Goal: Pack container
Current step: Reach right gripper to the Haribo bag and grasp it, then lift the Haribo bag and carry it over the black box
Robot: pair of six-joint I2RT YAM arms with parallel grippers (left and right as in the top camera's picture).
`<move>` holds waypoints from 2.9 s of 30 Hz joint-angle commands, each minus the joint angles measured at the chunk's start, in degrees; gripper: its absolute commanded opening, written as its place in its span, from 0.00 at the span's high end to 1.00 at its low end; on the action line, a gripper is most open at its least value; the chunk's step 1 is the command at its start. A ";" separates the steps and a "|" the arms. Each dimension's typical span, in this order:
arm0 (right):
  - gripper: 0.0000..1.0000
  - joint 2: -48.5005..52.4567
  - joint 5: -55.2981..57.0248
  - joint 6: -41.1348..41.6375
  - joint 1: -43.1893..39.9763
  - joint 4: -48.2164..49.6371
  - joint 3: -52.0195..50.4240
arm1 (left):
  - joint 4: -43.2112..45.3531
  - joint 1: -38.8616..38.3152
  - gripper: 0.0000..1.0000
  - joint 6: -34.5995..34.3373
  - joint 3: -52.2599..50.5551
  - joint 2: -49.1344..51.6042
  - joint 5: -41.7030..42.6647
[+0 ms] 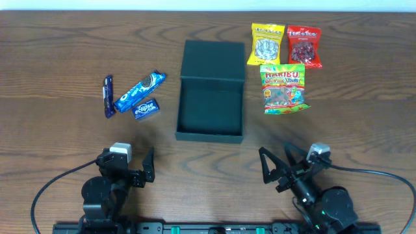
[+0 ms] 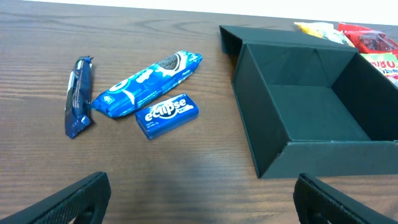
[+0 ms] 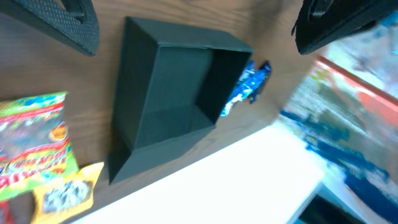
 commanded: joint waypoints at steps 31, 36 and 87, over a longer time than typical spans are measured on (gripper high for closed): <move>0.01 77.22 9.31 -25.64 -17.94 -1.57 39.10 | -0.11 0.28 0.05 1.03 -1.20 -0.46 -0.20; 0.01 81.09 10.10 -26.47 -19.69 1.92 39.10 | -0.13 0.28 0.05 1.05 -1.20 -0.46 -0.20; 0.99 100.78 -1.46 -26.97 -24.44 6.45 39.08 | -0.13 0.28 0.05 1.03 -1.20 -0.46 -0.20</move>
